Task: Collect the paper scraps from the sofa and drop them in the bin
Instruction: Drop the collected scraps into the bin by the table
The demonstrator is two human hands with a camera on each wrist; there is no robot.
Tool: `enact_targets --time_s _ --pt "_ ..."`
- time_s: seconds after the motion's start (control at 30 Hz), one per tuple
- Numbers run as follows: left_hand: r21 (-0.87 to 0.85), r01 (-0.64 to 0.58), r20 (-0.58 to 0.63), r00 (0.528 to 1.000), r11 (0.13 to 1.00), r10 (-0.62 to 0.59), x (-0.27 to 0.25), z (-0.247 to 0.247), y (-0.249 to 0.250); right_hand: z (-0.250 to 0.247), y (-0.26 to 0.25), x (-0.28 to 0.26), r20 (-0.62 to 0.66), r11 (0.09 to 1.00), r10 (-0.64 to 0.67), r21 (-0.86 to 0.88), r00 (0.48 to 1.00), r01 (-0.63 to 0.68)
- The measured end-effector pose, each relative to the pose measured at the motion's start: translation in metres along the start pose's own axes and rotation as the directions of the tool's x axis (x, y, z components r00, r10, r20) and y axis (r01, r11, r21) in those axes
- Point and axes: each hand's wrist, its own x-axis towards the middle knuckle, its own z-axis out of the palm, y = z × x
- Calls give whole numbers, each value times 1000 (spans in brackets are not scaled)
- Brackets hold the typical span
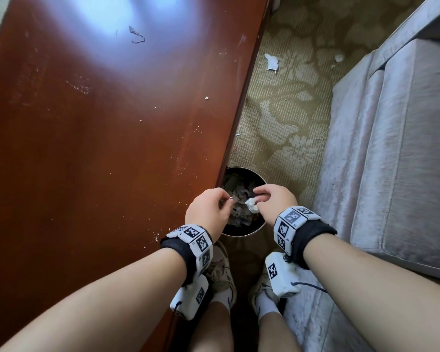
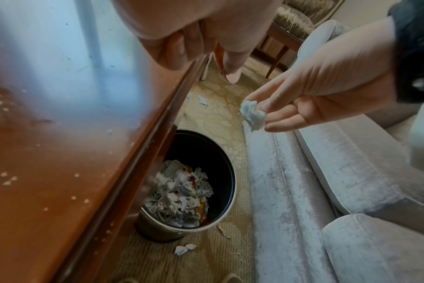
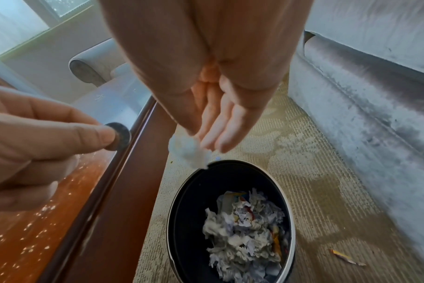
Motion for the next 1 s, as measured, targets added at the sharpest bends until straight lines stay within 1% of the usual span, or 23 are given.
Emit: enact_targets --time_s 0.03,0.1,0.17,0.2,0.23,0.3,0.4,0.47,0.53,0.6,0.77,0.83,0.93,1.0 --pt "-3 5 -2 1000 1000 -5 0 0 -1 0 -1 0 -19 1000 8 4 1000 -7" --pt "0 10 -4 1000 1000 -10 0 1 -3 -2 -5 0 -55 999 16 -45 998 -19" --pt "10 13 -3 1000 1000 -13 -1 1 -4 -3 -8 0 -76 991 -12 -130 997 3" --pt "16 15 -4 1000 1000 -15 -2 0 -4 -3 -9 -1 -76 988 -33 -154 997 21" --pt "22 17 -4 1000 1000 -17 -3 -1 -5 -3 -10 -1 -68 989 -59 -142 996 49" --pt "28 16 -6 1000 999 -15 -4 -2 -5 -3 -14 -4 -37 984 -138 -117 990 133" --pt "19 -8 1 1000 1000 8 -6 -5 -5 -1 -24 -10 58 936 -232 -258 971 239" --pt "13 -24 8 1000 1000 24 -9 -7 -6 4 -31 -13 115 909 -246 -317 962 271" --pt "-2 -23 11 1000 1000 23 -12 -10 -7 9 -35 -13 141 918 -241 -287 960 272" --pt "-20 -7 11 1000 1000 7 -15 -14 -9 15 -39 -12 148 919 -265 -260 953 296" --pt "-190 117 -12 993 975 -121 -32 -29 -22 25 -60 -19 184 880 -334 -291 924 376" --pt "-197 160 -58 983 967 -174 -43 -32 -30 30 -74 -25 210 855 -373 -299 904 423" --pt "-173 238 -137 955 956 -263 -67 -37 -46 50 -93 -41 276 812 -433 -294 858 505" --pt "-201 309 -169 924 930 -343 -86 -42 -59 68 -103 -55 344 775 -462 -291 817 561"
